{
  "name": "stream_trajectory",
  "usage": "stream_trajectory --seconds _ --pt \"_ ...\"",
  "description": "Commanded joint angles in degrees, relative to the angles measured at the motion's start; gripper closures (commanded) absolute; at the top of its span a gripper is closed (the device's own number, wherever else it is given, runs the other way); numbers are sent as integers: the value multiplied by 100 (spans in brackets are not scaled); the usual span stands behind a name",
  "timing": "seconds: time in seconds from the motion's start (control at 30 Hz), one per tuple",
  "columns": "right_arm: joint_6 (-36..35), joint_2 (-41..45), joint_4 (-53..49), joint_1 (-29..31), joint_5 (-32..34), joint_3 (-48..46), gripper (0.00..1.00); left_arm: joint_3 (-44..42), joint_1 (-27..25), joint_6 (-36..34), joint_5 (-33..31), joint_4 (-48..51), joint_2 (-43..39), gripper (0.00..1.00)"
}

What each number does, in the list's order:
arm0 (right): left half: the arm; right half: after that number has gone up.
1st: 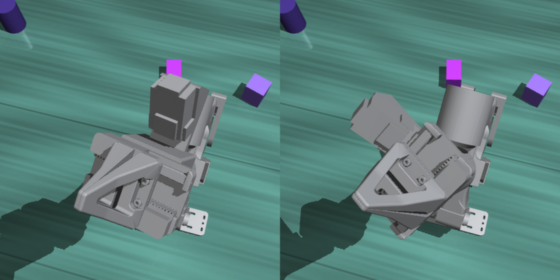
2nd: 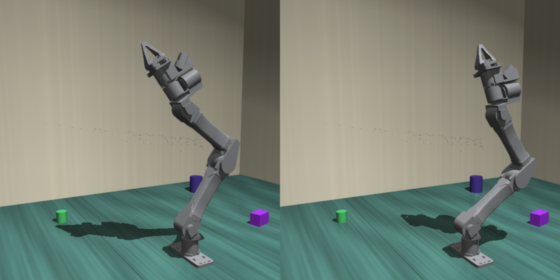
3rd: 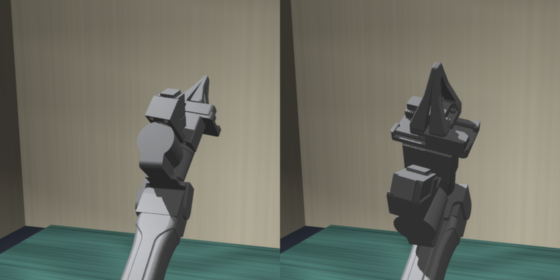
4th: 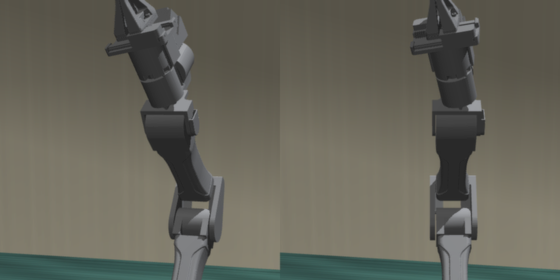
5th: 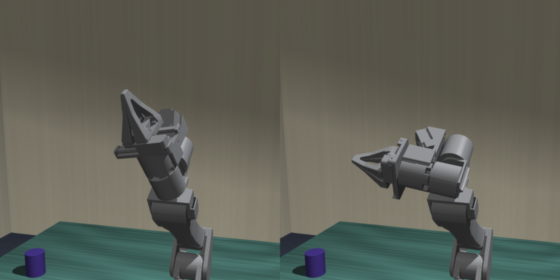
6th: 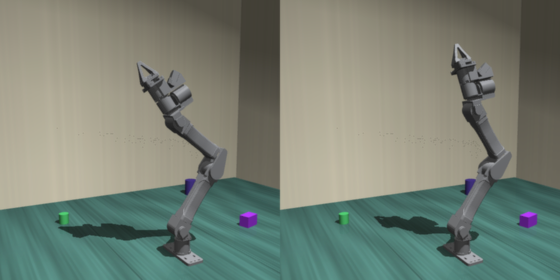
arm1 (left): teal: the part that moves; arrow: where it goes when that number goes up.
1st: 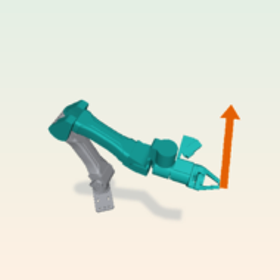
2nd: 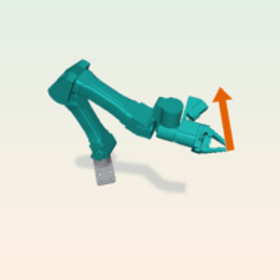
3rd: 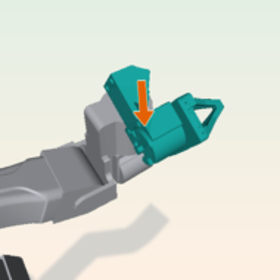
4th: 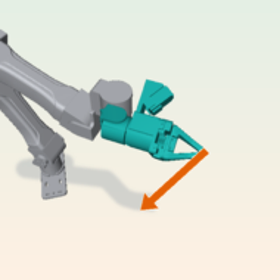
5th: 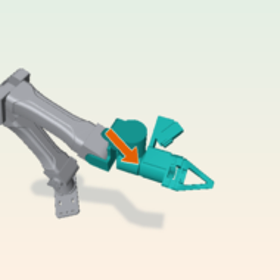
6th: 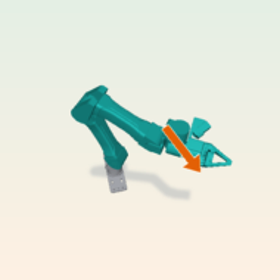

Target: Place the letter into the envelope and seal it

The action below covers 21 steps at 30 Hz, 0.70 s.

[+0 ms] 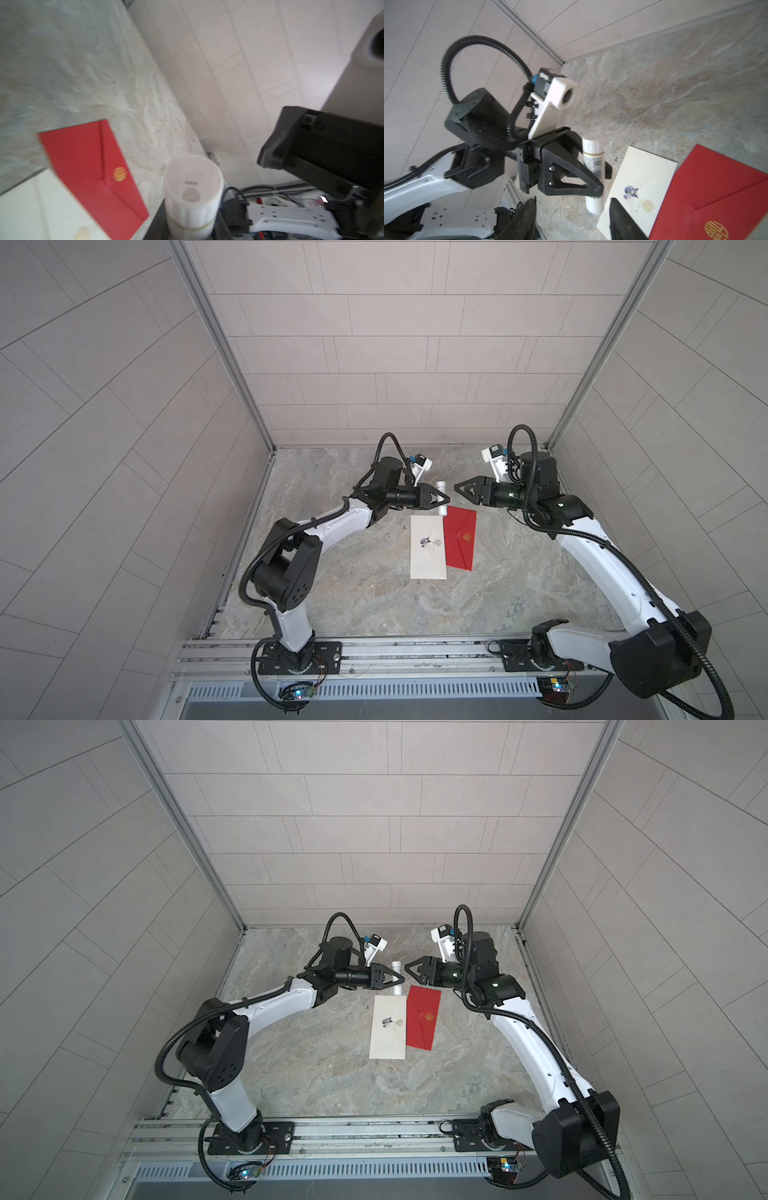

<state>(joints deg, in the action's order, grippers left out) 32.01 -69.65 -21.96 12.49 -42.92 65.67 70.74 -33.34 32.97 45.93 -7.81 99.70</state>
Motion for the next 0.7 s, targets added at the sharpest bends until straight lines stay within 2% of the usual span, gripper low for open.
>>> stream_trajectory --seconds 0.0,0.1,0.23,0.4,0.67 --pt "-109 62 -447 25 608 51 42 70 -170 -1957 -1811 1825 -567 100" --pt "-103 -82 -497 60 564 87 42 -72 -464 -2350 -2238 1835 -820 100" --pt "-2 -294 -308 174 368 86 43 -73 -754 -2538 -2386 1869 -934 100" --pt "37 -585 -145 449 286 194 44 -50 -937 -2626 -2384 1897 -937 100" --pt "60 -877 -169 720 231 293 50 1 -982 -2629 -2315 1930 -884 100"
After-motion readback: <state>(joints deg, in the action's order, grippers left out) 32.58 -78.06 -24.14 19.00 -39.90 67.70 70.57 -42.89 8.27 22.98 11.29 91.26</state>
